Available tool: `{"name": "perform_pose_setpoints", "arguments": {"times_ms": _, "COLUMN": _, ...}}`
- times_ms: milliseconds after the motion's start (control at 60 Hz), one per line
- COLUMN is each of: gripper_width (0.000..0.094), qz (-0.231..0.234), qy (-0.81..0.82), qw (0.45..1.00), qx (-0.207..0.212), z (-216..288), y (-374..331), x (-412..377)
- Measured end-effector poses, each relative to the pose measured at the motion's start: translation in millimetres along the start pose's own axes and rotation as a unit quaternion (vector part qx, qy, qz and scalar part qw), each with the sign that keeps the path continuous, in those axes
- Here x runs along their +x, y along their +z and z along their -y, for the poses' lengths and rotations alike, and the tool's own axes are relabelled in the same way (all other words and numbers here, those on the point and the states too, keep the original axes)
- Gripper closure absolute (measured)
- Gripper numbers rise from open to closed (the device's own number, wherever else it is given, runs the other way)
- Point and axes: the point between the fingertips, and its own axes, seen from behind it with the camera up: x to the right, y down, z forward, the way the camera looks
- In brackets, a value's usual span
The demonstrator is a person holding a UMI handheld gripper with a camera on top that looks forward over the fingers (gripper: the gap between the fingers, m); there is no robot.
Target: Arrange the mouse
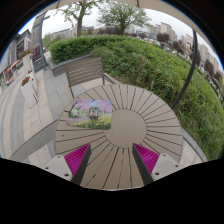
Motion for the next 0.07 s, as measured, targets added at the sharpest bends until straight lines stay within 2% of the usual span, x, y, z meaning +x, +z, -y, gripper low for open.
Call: {"name": "perform_pose_setpoints", "arguments": {"times_ms": 67, "gripper_width": 0.0085, "qz": 0.001, "qy": -0.005, "qw": 1.0, "qx": 0.005, "z": 3.4, "y": -1.0, "x": -0.8}}
